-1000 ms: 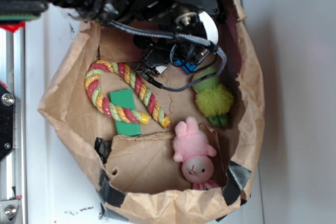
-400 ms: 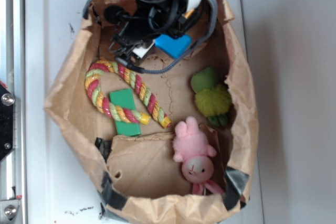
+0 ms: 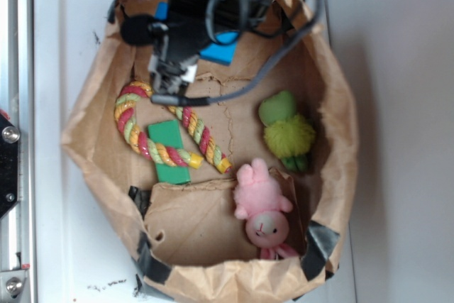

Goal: Grab the blue block.

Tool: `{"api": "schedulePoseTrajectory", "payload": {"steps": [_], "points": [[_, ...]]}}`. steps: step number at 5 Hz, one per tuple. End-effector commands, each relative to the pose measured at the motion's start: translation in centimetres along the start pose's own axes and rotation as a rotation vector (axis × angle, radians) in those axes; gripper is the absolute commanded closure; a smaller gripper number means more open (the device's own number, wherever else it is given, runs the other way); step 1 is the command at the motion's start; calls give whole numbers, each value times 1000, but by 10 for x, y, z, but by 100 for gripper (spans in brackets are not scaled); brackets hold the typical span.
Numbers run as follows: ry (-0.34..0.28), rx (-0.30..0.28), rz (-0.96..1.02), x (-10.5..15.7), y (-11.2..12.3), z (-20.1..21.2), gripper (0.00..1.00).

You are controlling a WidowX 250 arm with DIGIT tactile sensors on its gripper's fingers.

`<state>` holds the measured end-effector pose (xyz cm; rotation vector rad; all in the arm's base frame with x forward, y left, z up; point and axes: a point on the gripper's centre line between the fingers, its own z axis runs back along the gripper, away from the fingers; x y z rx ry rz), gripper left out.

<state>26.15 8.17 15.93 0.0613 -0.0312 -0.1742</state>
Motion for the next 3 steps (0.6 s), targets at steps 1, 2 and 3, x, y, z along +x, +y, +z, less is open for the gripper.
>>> {"api": "schedulePoseTrajectory", "payload": {"steps": [1,2,3], "points": [[-75,5,186,3,-15,37,100],[-138,-4,181,1,-24,42,100],[-188,9,174,4,-35,47,100]]}}
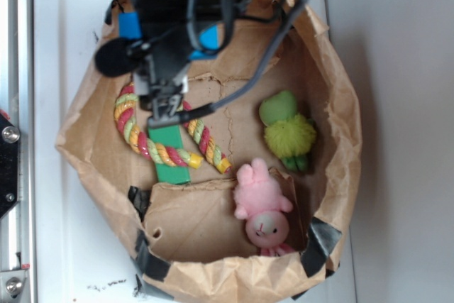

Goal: Grab the blue block.

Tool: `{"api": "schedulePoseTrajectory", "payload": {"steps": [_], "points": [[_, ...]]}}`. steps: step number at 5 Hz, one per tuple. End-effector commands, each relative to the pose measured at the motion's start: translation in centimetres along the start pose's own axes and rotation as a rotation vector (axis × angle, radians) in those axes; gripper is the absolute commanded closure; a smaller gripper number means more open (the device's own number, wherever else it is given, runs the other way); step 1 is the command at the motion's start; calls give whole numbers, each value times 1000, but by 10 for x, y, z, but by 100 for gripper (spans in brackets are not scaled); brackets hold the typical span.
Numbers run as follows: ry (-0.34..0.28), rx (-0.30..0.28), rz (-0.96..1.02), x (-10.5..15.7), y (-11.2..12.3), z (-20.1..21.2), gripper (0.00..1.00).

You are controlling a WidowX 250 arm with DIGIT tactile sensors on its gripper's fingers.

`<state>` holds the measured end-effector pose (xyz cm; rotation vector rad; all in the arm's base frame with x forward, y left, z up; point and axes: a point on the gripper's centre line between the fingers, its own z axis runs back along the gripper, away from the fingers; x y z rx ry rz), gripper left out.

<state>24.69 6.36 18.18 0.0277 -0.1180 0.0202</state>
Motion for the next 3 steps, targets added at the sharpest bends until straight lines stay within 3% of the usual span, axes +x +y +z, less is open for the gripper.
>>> {"api": "schedulePoseTrajectory", "payload": {"steps": [1,2,3], "points": [[-105,28,-22,19,-30,16,100],[-121,32,-41,22,-40,11,100],[-137,78,-36,26,-47,3,100]]}}
